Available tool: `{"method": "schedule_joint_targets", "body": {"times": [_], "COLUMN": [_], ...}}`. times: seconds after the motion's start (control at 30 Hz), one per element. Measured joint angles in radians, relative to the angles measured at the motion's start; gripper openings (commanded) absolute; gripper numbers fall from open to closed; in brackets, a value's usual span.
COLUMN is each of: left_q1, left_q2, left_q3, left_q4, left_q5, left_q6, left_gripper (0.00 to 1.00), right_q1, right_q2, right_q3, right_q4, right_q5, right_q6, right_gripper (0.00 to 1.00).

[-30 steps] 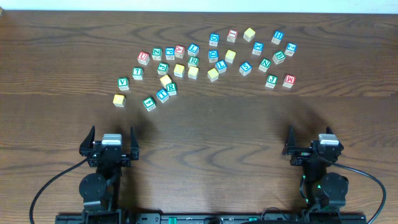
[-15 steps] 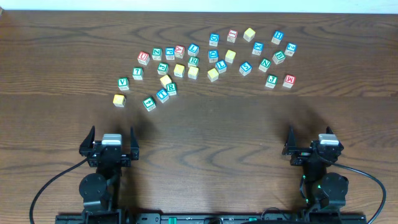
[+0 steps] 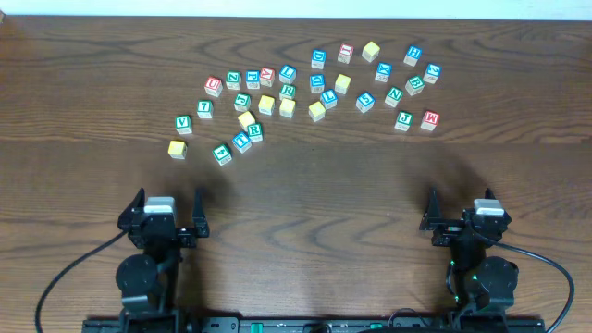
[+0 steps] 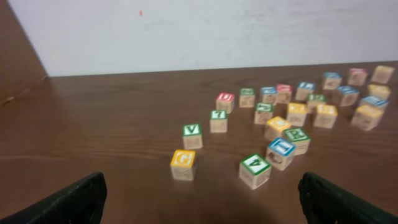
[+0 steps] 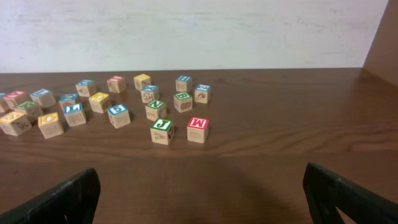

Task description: Spell out ROBOT

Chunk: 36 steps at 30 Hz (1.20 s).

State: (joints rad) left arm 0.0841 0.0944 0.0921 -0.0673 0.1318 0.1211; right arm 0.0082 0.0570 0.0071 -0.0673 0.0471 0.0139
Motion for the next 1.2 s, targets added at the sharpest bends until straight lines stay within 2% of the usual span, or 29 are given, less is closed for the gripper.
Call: {"method": "schedule_joint_targets", "body": {"times": [0.1,0.27,0.37,0.57,0.9,1.0,1.2], "left_q1": [0.0,0.0,0.0,-0.001,-0.085,-0.115,-0.167], "left_q2": [0.101,0.37,0.578,0.97,1.473,1.569,1.681], "left_q3": [0.095,0.319,0.502,0.925,1.628,1.728,1.745], "left_q4": [-0.001,-0.011,-0.099,-0.439,-0.984,-1.035,-1.046], "left_q5": [0.034,0.117,0.183,0.245,0.263,0.264,0.279], "left_q6": [-0.018,-0.063,-0.076,-0.092,-0.08,-0.076,-0.098], "left_gripper": [0.98,0.98,0.98,0.98,0.98,0.98,0.97], "right_q1": [0.0,0.0,0.0,0.0,0.0,0.0,0.0], "right_q2": [0.0,0.0,0.0,0.001,0.001,0.001,0.001], "right_q3": [0.0,0.0,0.0,0.0,0.0,0.0,0.0], "right_q4": [0.0,0.0,0.0,-0.001,0.0,0.0,0.0], "right_q5": [0.0,0.0,0.0,0.0,0.0,0.0,0.0], "right_q6": [0.0,0.0,0.0,0.0,0.0,0.0,0.0], "right_gripper": [0.99,0.99,0.99,0.99,1.0,0.99,0.99]}}
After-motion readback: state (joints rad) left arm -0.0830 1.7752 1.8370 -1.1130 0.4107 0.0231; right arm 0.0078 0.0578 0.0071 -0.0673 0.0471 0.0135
